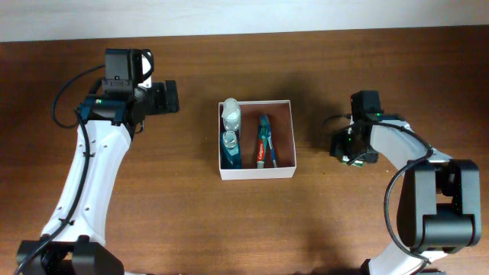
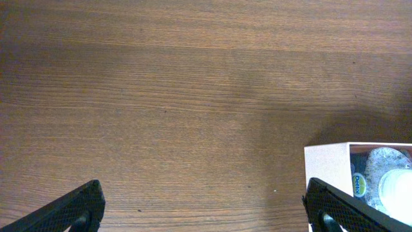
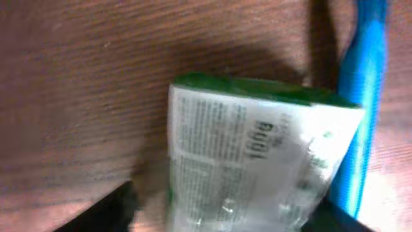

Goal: Pack container
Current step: 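Open right gripper, move to the soap packet and grasp it, then carry soap packet with right gripper into the box and release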

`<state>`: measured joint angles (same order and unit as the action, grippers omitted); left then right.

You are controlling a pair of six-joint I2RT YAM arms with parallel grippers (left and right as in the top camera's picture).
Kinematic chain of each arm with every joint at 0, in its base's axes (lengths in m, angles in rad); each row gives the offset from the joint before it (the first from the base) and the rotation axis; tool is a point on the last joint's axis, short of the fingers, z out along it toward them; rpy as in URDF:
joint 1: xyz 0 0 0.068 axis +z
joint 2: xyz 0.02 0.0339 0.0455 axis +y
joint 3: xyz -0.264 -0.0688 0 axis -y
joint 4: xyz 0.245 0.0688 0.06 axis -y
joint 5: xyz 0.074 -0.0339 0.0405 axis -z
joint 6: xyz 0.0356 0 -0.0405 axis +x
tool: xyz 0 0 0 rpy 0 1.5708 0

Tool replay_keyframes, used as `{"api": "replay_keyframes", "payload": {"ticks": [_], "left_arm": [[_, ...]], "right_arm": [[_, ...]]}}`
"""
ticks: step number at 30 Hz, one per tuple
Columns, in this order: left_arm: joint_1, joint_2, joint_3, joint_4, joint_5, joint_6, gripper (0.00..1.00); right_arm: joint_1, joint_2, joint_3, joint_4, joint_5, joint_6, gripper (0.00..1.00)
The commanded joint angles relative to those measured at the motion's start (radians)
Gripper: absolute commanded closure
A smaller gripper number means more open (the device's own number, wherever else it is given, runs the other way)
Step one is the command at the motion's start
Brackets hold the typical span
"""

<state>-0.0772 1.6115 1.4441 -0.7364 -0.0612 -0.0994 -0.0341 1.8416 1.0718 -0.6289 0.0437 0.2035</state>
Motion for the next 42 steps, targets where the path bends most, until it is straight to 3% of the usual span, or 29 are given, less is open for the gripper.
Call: {"api": "replay_keyframes", "payload": {"ticks": [1, 3, 6, 8, 10, 19, 27, 42], "left_arm": [[0.000, -0.028, 0.016, 0.002, -0.007, -0.013, 0.01], [0.000, -0.028, 0.016, 0.002, -0.007, -0.013, 0.01], [0.000, -0.028, 0.016, 0.002, -0.007, -0.013, 0.00], [0.000, -0.028, 0.016, 0.002, -0.007, -0.013, 0.00], [0.000, -0.028, 0.016, 0.002, -0.007, -0.013, 0.01], [0.000, -0.028, 0.016, 0.002, -0.007, -0.013, 0.01], [0.000, -0.028, 0.016, 0.002, -0.007, -0.013, 0.01], [0.000, -0.028, 0.016, 0.002, -0.007, -0.013, 0.01]], "right_arm": [[-0.006, 0.013, -0.033, 0.000, 0.013, -0.005, 0.46], [-0.006, 0.013, -0.033, -0.002, 0.013, -0.005, 0.56], [-0.006, 0.013, -0.033, -0.004, 0.013, -0.005, 0.60], [-0.006, 0.013, -0.033, -0.007, 0.013, -0.005, 0.71], [-0.006, 0.012, -0.032, -0.010, 0.013, -0.005, 0.74], [0.005, 0.005, 0.009, -0.060, -0.018, -0.005, 0.77], [0.101, -0.001, 0.103, -0.115, -0.043, -0.005, 0.77], [0.307, -0.001, 0.598, -0.470, -0.052, 0.067, 0.77]]}}
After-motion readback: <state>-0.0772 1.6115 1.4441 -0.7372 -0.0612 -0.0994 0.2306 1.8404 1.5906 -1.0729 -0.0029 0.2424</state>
